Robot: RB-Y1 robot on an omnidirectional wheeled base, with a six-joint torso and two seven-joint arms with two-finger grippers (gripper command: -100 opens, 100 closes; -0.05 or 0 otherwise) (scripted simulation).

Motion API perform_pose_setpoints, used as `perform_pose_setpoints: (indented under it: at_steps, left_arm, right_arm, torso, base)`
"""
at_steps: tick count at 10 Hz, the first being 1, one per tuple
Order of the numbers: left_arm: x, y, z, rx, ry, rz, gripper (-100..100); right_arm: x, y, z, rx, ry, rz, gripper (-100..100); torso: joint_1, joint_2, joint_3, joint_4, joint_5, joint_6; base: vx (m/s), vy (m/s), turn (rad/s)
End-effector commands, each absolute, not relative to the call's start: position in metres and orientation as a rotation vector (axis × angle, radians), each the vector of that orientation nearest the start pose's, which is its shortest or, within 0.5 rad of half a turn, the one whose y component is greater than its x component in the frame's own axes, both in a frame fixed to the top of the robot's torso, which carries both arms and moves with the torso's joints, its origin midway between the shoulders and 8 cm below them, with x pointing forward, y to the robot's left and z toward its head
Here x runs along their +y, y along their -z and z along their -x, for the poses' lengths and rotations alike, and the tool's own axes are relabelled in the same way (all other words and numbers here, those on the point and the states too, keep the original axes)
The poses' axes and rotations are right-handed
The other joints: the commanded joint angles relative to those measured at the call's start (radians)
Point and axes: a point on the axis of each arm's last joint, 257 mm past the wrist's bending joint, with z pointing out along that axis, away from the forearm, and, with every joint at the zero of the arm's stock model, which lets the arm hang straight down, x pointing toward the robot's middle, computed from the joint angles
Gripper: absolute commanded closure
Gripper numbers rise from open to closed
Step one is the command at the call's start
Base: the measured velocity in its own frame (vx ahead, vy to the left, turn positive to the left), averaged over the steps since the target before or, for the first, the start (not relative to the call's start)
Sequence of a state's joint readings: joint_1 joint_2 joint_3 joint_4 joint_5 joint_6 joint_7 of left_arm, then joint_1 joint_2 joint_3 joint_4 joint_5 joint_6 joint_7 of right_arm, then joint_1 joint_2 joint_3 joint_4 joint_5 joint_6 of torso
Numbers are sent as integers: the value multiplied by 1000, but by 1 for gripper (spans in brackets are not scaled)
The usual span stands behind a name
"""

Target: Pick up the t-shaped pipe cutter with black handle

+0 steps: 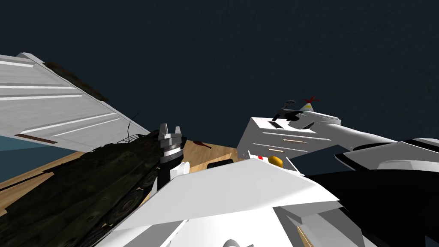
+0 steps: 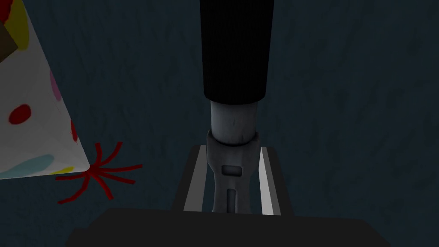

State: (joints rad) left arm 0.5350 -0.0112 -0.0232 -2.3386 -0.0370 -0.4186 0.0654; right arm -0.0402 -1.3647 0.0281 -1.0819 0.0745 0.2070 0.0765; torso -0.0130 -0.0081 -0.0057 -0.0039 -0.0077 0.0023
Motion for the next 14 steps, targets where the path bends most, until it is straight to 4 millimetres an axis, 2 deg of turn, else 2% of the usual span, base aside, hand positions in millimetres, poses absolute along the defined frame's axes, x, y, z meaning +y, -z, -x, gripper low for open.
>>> perform_pose_setpoints:
  at_steps: [1,2,3,5,6,7,8,9,10,12,13,14]
  left_arm:
    - [273,-23,-345,642,1336,717,0]
    - [273,-24,-345,642,1336,717,0]
    - [273,-24,-345,642,1336,717,0]
    - [273,-23,-345,642,1336,717,0]
    - [273,-24,-345,642,1336,717,0]
    - [273,-24,-345,642,1336,717,0]
    - [273,-24,-345,642,1336,717,0]
    - [273,-23,-345,642,1336,717,0]
    - [273,-23,-345,642,1336,717,0]
    - [273,-24,-345,642,1336,717,0]
    - [273,-24,-345,642,1336,717,0]
    - [273,-23,-345,642,1336,717,0]
  right_arm:
    - [-778,41,-451,1628,478,-550,100]
    - [-763,38,-462,1628,448,-522,100]
    - [-764,28,-457,1603,452,-533,100]
    - [-744,41,-459,1640,426,-491,100]
    - [-732,39,-466,1640,403,-471,100]
    - [-730,39,-467,1639,399,-467,100]
    - [-730,30,-461,1618,404,-473,100]
    - [-723,31,-462,1624,394,-460,100]
    - [-711,41,-462,1649,379,-438,100]
    - [-699,39,-468,1649,357,-418,100]
    - [-698,28,-462,1624,362,-423,100]
    - [-690,36,-460,1645,353,-407,100]
  torso:
    - [0,0,0,0,0,0]
    - [1,0,-1,-2,-2,-4]
    - [4,-1,-2,-3,-3,-8]
    - [2,-7,-6,-4,-4,-4]
    - [3,-5,-5,-4,-4,-7]
    - [4,-3,-4,-4,-5,-10]
    - [4,-2,-4,-4,-5,-10]
    - [2,-8,-6,-4,-5,-5]
    - [0,-9,-7,-5,-6,-6]
    - [3,-6,-6,-5,-6,-12]
    - [4,-4,-5,-5,-7,-11]
    - [4,-7,-6,-5,-6,-7]
  base:
    - [79,-22,-36]
    - [29,-7,7]
    - [150,-35,-235]
    - [116,-1,-188]
    - [6,0,39]
    - [-17,-6,38]
    - [137,-26,-270]
    - [169,-30,-343]
    - [72,-6,-73]
    - [-3,4,49]
    - [111,-2,-315]
    - [161,4,-322]
